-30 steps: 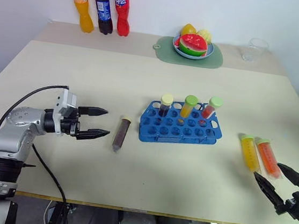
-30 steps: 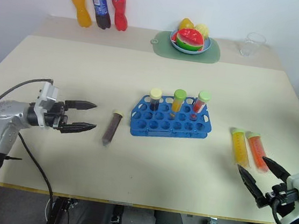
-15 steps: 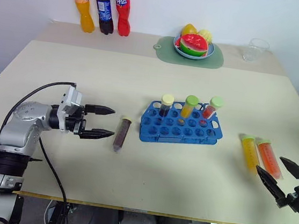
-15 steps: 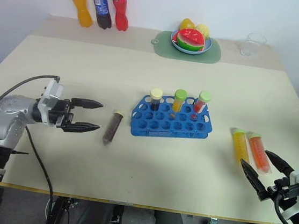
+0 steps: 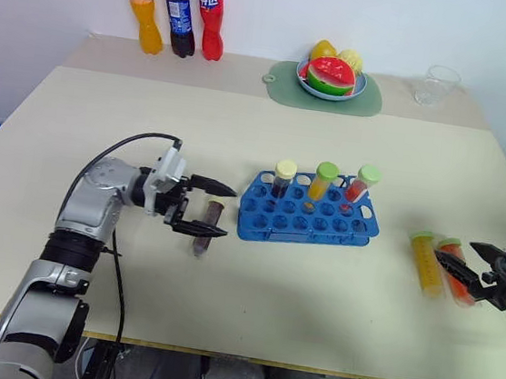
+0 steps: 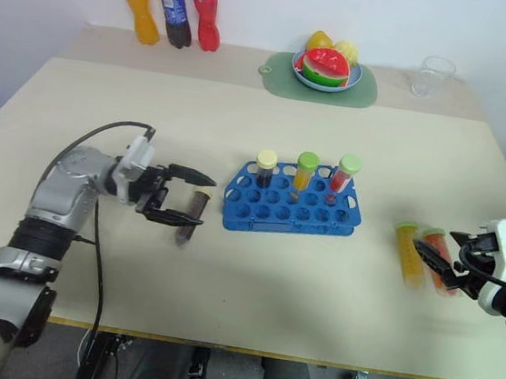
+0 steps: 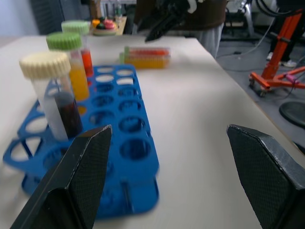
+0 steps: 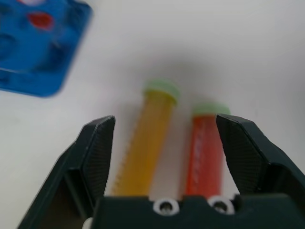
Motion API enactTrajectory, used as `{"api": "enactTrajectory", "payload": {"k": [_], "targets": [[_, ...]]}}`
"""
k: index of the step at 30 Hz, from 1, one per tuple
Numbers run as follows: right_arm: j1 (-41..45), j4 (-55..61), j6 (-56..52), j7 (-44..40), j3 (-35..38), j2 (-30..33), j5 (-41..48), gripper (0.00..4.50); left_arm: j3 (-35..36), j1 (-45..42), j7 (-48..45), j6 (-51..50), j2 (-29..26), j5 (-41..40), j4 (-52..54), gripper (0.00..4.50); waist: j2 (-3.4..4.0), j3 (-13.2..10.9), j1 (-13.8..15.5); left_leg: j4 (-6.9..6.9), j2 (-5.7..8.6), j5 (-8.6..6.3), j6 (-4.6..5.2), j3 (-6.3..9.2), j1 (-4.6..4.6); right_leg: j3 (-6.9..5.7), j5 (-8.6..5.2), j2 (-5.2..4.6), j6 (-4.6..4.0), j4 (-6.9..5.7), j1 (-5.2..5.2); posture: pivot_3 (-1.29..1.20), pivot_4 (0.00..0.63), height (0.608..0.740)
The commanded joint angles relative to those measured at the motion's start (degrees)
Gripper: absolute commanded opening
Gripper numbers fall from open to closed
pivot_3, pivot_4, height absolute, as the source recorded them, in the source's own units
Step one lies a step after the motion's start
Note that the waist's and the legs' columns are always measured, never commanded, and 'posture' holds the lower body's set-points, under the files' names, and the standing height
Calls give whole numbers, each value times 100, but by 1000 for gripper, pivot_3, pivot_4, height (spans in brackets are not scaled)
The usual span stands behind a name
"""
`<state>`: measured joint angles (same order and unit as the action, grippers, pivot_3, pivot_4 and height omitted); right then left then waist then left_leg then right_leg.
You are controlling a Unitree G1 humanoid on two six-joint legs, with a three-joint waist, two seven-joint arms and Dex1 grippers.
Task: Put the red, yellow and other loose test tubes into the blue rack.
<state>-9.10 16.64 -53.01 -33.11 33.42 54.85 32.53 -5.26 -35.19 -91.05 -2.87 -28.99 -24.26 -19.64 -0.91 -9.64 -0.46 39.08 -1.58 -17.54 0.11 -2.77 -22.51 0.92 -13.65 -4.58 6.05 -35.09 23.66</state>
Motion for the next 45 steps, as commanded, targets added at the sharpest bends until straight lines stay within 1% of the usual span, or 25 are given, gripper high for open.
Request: {"api": "enactTrajectory", "payload": {"k": [1, 7, 13, 20, 23, 24, 27, 28, 30, 33, 35, 37, 40, 41, 43, 45], "targets": [[415, -425, -671, -74, 81, 442, 76, 3707, 46, -27, -59, 98, -57, 5, 58, 3964, 1, -1, -17, 0, -1, 0, 0, -1, 1, 0, 0, 0, 0, 0, 0, 0, 150, 740], [1000, -1280, -815, -430, -417, 868, -108, 3707, 47, 91, -50, 19, -101, -40, 205, 3964, 0, -2, -21, -1, -3, 0, 1, -1, 4, 0, 0, 5, 1, -2, 2, 0, 150, 740], [1460, -1823, -725, -834, -1088, 973, -224, 3707, 41, 130, -37, -65, -137, -66, 320, 3964, 0, -2, -17, 0, -3, 0, 1, -1, 2, 1, 1, 4, 2, -2, 2, 0, 150, 740], [2080, -2924, -49, -1309, -2083, 1074, -873, 3707, 78, 220, 0, -160, -243, -104, 478, 3964, 1, -3, -24, 0, -3, 0, 1, -4, 2, 0, 1, 4, 3, -3, 4, 0, 150, 740], [2296, -3311, 251, -1483, -2457, 1030, -1169, 2870, 101, 283, 29, -229, -287, -131, 578, 4017, 2, -3, -25, 0, -3, 0, 1, -5, 2, 1, 2, 5, 4, -4, 4, 0, 150, 740], [2365, -3416, 351, -1546, -2562, 1014, -1250, 2454, 114, 302, 42, -243, -305, -133, 604, 4017, 2, -3, -25, 0, -3, 0, 1, -6, 2, 1, 2, 4, 4, -4, 4, 0, 150, 740], [2533, -3586, 501, -1647, -2713, 970, -1403, 925, 133, 340, 65, -279, -338, -138, 651, 4017, 2, -3, -25, 2, -3, 0, 1, -6, 2, 0, 3, 5, 6, -6, 4, 0, 150, 740], [2565, -3584, 517, -1701, -2727, 962, -1420, 772, 137, 351, 74, -293, -344, -140, 665, 4017, 2, -3, -25, 2, -3, 0, 1, -6, 2, 0, 3, 5, 6, -6, 4, 0, 150, 740], [2539, -3498, 597, -1697, -2703, 987, -1500, 770, 146, 382, 96, -312, -355, -151, 706, 4017, 2, -3, -26, 2, -3, 0, 1, -6, 2, 0, 3, 5, 6, -6, 4, 0, 150, 740], [2406, -3303, 791, -1634, -2478, 1074, -1564, 770, 158, 397, 163, -339, -337, -171, 730, 4017, 2, -3, -24, 2, -3, 0, 1, -6, 2, 1, 4, 5, 8, -7, 4, 0, 150, 740], [2291, -2996, 875, -1543, -2108, 1093, -1499, 770, 169, 412, 192, -335, -333, -175, 726, 4017, 6, -5, -18, 2, -3, 0, 1, -6, 2, 0, 9, 5, 16, -8, 5, 0, 150, 740], [2215, -2445, 1212, -1439, -1477, 909, -1302, 770, 187, 424, 234, -345, -318, -185, 716, 4017, 16, -8, -16, 2, -3, 0, 1, -7, 1, 1, 9, 4, 17, -8, 6, 0, 150, 740], [2053, -1370, 1377, -1312, -635, 399, -820, 770, 193, 434, 286, -341, -281, -184, 691, 4017, 16, -9, -33, 2, -4, 0, 1, -7, 2, 2, 12, 7, 23, -9, 8, 0, 150, 740], [1949, -910, 1526, -1270, -410, 93, -612, 770, 191, 431, 309, -336, -263, -183, 669, 4017, 15, -9, -31, 1, -7, 0, 1, -6, 3, 2, 13, 11, 24, -11, 8, 0, 150, 740], [1675, -157, 1750, -1100, -215, -439, -434, 770, 187, 422, 338, -332, -233, -192, 639, 4017, 7, -8, -14, 0, -15, 0, 0, -1, 2, -5, 14, 25, 27, -13, 4, 0, 150, 740], [1517, 328, 2095, -804, -165, -1040, -367, 770, 174, 394, 358, -319, -205, -188, 592, 4017, 7, -8, 4, 0, -23, 0, 0, -1, 3, -7, 14, 35, 27, -13, 2, 0, 150, 740]]}}
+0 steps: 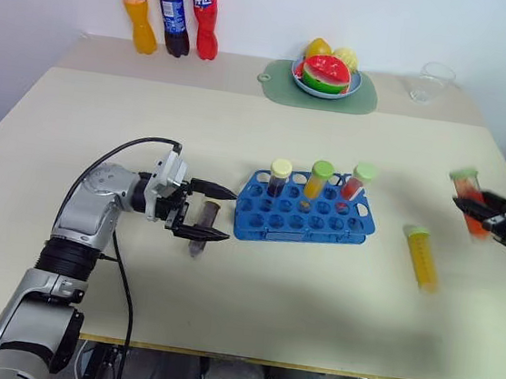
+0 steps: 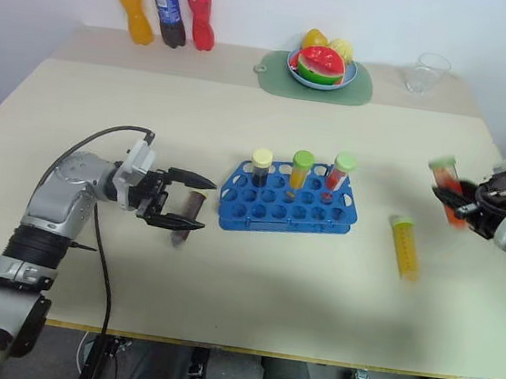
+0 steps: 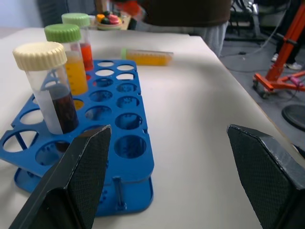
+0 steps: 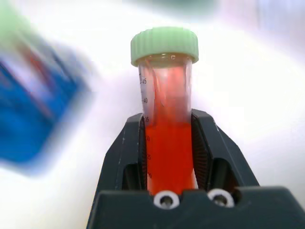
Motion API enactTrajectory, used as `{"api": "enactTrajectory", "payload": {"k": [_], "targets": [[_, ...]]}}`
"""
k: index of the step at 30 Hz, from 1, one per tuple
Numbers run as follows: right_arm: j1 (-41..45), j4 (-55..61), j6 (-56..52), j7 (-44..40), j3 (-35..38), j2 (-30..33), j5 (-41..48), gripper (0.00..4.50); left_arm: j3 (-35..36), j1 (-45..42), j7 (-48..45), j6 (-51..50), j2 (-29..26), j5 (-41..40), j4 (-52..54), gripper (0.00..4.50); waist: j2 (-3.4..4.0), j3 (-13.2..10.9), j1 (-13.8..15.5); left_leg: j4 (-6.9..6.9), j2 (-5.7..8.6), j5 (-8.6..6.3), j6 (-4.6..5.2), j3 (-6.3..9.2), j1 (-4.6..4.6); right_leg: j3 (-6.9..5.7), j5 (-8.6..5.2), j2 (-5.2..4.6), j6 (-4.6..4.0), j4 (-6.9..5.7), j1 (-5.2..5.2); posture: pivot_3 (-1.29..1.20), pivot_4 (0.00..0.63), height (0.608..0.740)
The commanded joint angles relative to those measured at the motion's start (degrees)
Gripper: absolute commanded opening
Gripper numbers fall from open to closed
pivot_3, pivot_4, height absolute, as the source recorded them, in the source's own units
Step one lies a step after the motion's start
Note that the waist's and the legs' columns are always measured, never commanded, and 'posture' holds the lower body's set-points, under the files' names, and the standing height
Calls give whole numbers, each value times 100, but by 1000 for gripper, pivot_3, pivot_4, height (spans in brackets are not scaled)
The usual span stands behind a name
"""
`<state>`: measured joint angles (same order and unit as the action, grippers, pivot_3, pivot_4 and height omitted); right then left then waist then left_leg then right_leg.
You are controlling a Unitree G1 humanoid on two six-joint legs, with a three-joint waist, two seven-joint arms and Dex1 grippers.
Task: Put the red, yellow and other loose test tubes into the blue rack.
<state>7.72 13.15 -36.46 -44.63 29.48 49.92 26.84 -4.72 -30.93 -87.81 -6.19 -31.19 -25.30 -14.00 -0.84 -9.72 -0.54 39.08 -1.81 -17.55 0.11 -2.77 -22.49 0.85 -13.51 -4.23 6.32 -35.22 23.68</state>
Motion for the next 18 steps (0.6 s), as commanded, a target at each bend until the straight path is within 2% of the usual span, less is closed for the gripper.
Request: {"api": "enactTrajectory", "payload": {"k": [1, 6, 8, 18], "targets": [[-226, 838, 723, 525, 185, -898, 167, 770, 113, -52, 41, 26, 31, -79, -7, 4017, 1, 0, 18, 1, 0, 0, 0, 2, 0, -1, 0, 1, 0, 0, -2, 0, 150, 740], [-750, 1013, 2368, 970, -630, -2280, -545, 770, 94, -180, 12, 95, 83, -56, -244, 4017, 3, 0, -5, 4, 3, 0, 0, -4, 0, 7, -2, -1, -4, 0, -1, 0, 150, 740], [-843, 888, 2744, 1084, -854, -2626, -664, 770, 93, -232, -14, 134, 97, -40, -345, 4017, 6, -1, -12, 4, 3, 0, 0, -7, 1, 6, -2, 0, -4, -1, 0, 0, 150, 740], [-592, -117, 3962, 1430, -1571, -3469, -951, 770, 99, -328, -11, 148, 203, -41, -516, 4017, 8, -2, -25, 4, 2, 1, 0, -9, 4, 9, -5, 2, -10, -6, 1, 0, 150, 740]]}}
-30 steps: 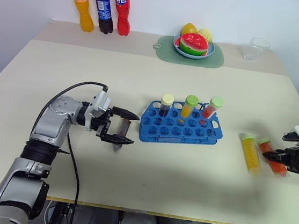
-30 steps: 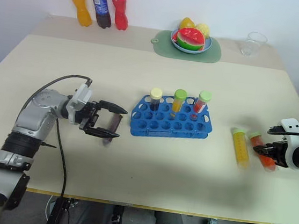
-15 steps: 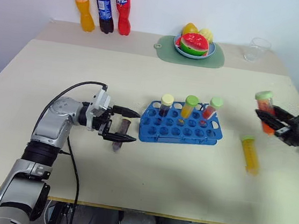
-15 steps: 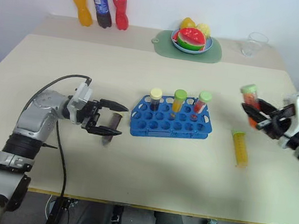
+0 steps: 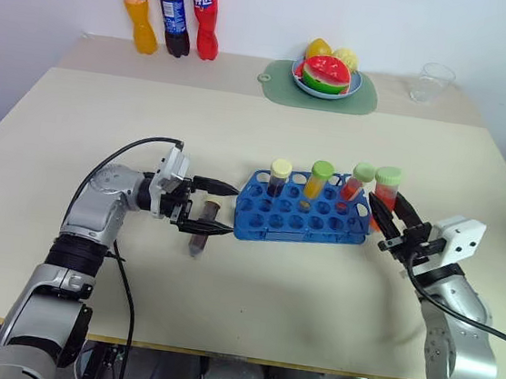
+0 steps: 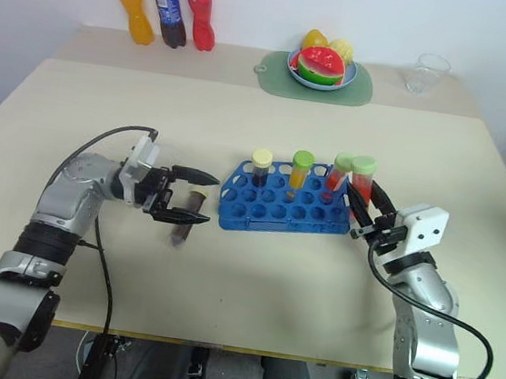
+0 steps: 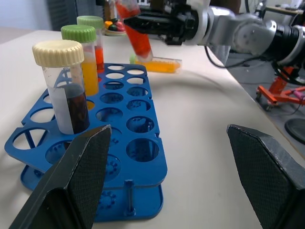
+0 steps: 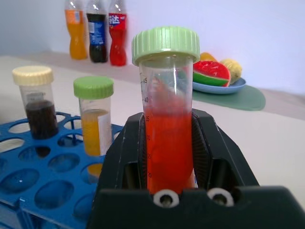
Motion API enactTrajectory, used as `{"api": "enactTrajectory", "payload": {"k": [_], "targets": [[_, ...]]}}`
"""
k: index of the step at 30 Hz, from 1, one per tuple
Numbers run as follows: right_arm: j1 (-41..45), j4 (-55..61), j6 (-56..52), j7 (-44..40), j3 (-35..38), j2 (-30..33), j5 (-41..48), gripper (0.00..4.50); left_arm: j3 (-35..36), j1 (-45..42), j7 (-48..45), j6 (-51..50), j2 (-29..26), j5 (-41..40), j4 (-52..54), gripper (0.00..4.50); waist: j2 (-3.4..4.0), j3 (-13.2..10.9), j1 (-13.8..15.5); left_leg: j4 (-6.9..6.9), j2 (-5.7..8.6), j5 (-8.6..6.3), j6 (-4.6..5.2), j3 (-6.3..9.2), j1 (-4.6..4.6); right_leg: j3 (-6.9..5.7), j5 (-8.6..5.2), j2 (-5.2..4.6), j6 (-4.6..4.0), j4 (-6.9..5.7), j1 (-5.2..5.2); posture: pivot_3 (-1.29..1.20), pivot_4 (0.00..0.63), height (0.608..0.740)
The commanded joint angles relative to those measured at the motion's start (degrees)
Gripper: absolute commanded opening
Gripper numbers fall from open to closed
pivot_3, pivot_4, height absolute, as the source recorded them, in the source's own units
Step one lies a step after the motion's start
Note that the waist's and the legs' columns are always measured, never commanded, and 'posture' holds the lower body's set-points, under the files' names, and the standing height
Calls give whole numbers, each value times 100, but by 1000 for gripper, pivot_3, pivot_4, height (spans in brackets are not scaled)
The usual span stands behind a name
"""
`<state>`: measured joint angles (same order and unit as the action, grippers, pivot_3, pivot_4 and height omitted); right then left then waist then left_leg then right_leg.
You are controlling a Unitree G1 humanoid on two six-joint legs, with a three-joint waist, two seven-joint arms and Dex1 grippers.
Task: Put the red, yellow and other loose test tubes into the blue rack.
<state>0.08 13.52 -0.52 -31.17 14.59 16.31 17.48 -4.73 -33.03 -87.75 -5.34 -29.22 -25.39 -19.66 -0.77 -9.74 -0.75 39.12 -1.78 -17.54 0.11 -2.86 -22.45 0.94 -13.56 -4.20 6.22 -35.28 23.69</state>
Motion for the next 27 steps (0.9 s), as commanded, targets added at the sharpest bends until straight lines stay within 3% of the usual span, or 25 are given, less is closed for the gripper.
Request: {"api": "enactTrajectory", "payload": {"k": [1, 23, 27], "targets": [[205, -220, 439, 105, -101, -139, -19, 770, 103, -116, -20, 62, 3, -33, 52, 4017, 0, 0, -4, 0, 0, 0, 0, 0, 1, 1, -1, 0, -2, -2, 0, 0, 150, 740], [109, -1662, 1873, 351, -464, -652, -131, 770, 166, -124, 79, 17, -24, -59, 50, 4017, -2, 1, -7, 1, -1, 1, -1, 0, 11, 1, -6, 1, -12, -9, -8, 0, 150, 740], [30, -1655, 2114, 477, -453, -492, -387, 2699, 153, -135, 77, 9, -7, -58, 45, 4017, -1, 1, 7, 1, -1, 1, -1, 1, 11, 0, -6, 1, -12, -10, -8, 0, 150, 740]]}}
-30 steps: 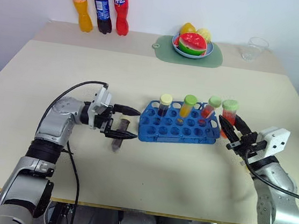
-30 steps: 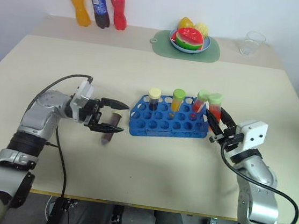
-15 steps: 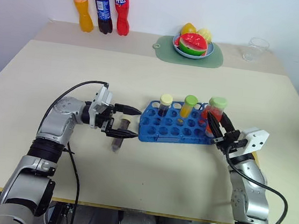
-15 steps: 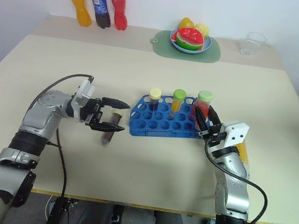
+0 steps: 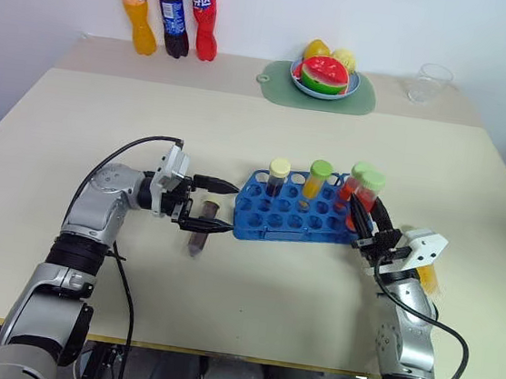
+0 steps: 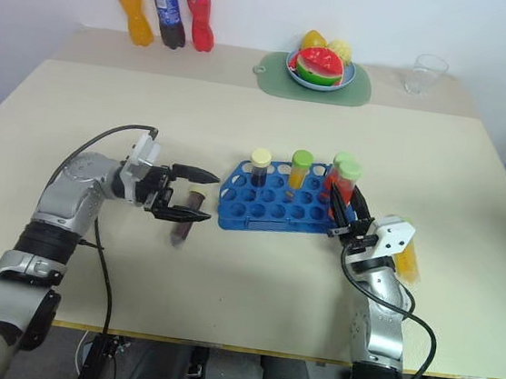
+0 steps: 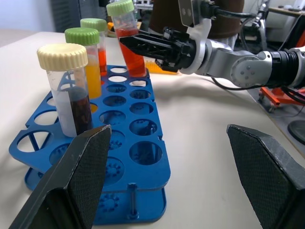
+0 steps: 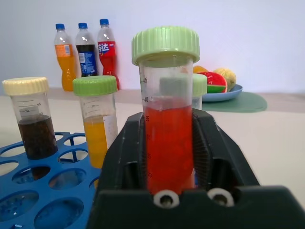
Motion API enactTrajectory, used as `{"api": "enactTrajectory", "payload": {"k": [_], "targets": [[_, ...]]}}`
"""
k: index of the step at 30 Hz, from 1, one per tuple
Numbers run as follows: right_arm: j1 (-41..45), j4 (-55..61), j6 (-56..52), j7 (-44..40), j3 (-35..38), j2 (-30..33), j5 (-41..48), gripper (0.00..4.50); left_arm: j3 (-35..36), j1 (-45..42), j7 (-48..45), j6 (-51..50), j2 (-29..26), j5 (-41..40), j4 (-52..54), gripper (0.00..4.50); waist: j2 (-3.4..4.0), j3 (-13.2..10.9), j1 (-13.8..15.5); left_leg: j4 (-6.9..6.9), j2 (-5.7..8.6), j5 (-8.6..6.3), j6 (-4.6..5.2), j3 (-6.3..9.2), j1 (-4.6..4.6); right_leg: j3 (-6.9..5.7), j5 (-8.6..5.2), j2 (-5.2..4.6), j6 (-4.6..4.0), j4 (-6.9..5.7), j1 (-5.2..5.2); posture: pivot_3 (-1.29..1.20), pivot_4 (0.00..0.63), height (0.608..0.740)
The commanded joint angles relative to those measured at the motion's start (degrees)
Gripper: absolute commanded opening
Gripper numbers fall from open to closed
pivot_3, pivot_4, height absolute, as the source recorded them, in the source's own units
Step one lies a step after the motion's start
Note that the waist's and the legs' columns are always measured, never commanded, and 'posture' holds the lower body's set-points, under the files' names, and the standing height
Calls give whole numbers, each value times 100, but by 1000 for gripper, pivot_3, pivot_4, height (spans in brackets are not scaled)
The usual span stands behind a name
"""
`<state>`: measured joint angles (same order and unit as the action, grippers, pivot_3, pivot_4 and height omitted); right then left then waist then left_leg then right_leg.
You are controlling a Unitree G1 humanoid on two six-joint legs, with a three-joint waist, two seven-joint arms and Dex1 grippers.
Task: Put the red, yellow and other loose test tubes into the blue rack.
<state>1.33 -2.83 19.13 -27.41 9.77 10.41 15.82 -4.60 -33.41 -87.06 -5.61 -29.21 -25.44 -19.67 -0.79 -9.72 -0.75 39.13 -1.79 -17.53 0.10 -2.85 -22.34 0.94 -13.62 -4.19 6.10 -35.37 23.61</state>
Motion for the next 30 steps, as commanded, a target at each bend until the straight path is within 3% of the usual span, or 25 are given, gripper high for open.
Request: {"api": "enactTrajectory", "payload": {"k": [1, 3, 11, 14, 17, 21, 24, 30], "targets": [[-109, 87, 97, 246, 67, 165, -367, 3311, 140, -93, 10, 32, -4, -57, 52, 4017, 4, -2, 6, 0, 0, 0, 0, 0, 0, 0, 0, 0, 0, 0, 0, 0, 150, 740], [-144, 382, -95, 470, 140, 363, -658, 4224, 139, -89, 14, 31, 11, -56, 54, 4017, 6, -4, -1, 0, 1, 0, 0, -2, -3, 2, 0, -1, -1, 0, 4, 0, 150, 740], [-962, 2876, -2047, 230, 553, 1676, -264, 4224, 98, -31, 41, 79, 141, -22, 43, 4017, 9, -4, 15, 0, 0, 0, 0, 1, -5, 1, -1, -1, -1, 0, 5, 0, 150, 740], [-1332, 3870, -3428, 131, 1173, 2312, 334, 4224, 74, -32, 48, 115, 227, -5, 8, 4017, 11, -3, 23, 1, 0, 0, 0, 1, -5, 2, -1, -1, -2, 0, 5, 0, 150, 740], [-1552, 4413, -5228, 141, 2114, 2969, 1669, 4224, 53, -40, 35, 150, 315, 20, -35, 4017, 5, -3, 30, 2, 0, 0, 0, 6, -6, 2, -2, -3, -4, 4, 3, 0, 150, 740], [-1483, 3928, -7414, 131, 2862, 3945, 2586, 4224, 31, -71, -6, 185, 411, 41, -113, 4017, -2, -2, 24, 2, 0, 0, 0, 14, -3, 3, -2, -8, -7, 11, -2, 0, 150, 740], [-1152, 3240, -8347, 127, 2788, 4533, 2629, 4224, 14, -109, -36, 222, 472, 69, -185, 4017, -3, -2, 14, 1, 3, 0, 0, 13, -4, 2, -3, -14, -9, 16, -1, 0, 150, 740], [123, 1995, -9301, 146, 2001, 4858, 2562, 4224, 0, -113, -53, 236, 537, 91, -218, 4017, -2, -2, 9, -1, 3, 0, 1, 13, -9, 3, -3, -12, -8, 17, 6, 0, 150, 740]]}}
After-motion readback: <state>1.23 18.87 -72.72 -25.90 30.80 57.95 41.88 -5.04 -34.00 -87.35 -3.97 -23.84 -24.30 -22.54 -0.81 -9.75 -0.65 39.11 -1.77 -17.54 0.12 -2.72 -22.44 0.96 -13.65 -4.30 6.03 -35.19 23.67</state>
